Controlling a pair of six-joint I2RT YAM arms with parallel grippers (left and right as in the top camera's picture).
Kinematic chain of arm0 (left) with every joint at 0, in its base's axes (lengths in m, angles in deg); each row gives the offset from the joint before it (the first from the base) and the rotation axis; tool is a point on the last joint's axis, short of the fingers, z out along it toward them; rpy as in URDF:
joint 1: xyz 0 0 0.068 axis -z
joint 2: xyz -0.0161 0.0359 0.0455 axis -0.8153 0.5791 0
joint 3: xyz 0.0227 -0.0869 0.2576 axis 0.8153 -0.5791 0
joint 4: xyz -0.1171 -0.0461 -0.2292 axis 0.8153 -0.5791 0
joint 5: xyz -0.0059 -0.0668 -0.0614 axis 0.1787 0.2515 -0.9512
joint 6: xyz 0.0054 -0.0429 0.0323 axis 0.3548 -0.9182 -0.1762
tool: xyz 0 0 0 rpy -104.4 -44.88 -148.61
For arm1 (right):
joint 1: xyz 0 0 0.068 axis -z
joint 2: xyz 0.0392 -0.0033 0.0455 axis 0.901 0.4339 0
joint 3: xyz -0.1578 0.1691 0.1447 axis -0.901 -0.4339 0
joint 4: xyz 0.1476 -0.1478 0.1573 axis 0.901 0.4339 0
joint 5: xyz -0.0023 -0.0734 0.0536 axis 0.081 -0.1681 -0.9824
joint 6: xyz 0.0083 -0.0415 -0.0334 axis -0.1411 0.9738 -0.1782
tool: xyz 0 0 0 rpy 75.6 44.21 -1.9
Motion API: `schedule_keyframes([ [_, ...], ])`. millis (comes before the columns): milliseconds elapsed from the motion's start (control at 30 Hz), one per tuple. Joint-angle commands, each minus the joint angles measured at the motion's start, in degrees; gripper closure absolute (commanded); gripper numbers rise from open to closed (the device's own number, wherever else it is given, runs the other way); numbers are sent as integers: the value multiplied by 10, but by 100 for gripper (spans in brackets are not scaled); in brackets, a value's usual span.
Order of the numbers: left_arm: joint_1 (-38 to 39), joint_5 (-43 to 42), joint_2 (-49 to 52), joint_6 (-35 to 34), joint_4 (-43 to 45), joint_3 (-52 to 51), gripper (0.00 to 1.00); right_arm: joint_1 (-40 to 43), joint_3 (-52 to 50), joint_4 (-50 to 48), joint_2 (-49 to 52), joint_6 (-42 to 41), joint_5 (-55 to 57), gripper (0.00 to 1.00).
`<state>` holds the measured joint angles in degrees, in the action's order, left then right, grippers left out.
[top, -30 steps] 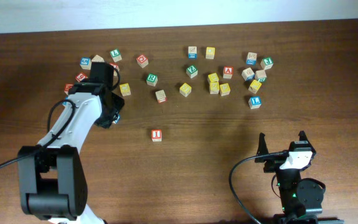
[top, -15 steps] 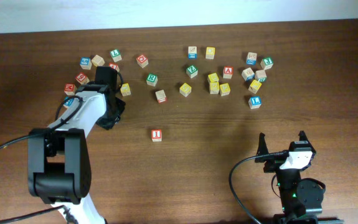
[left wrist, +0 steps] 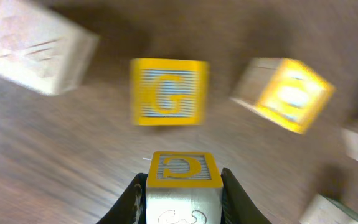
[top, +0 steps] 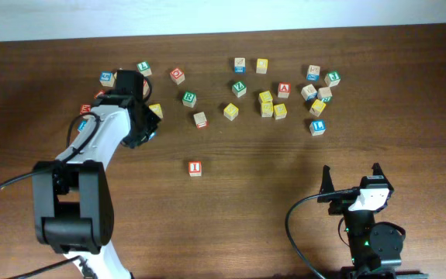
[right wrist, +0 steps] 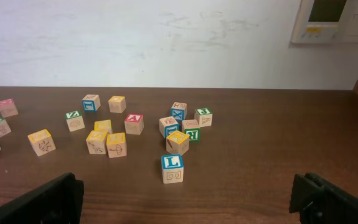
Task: Spell out ICRA
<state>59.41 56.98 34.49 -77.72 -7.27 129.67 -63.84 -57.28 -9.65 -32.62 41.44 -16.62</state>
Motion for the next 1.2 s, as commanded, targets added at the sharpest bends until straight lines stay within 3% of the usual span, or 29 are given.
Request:
schedule_keyframes([
  [0,16,-111,-52,77,2,29,82,4,-5,2,-4,-5,5,2],
  [133,63,-228,-73,144,14,29,80,4,-5,2,-4,-5,5,2],
  [200,113,-245,-73,186,12,29,80,4,-5,2,-4,-5,5,2],
  [333,221,-137,-72,272,24,25,79,4,-5,2,-4,-5,5,2],
  [400,265,-68,-70,275,56,10,78,4,-5,2,-4,-5,5,2],
  [500,312,-49,-51,275,126,-12,78,4,-5,2,-4,-5,5,2],
  [800,351,-28,81,275,318,-23,79,4,-5,2,-4,-5,5,2],
  [1000,352,26,110,279,388,-23,78,4,-5,2,-4,-5,5,2],
  [1167,352,51,110,323,435,-23,75,4,-5,2,-4,-5,5,2],
])
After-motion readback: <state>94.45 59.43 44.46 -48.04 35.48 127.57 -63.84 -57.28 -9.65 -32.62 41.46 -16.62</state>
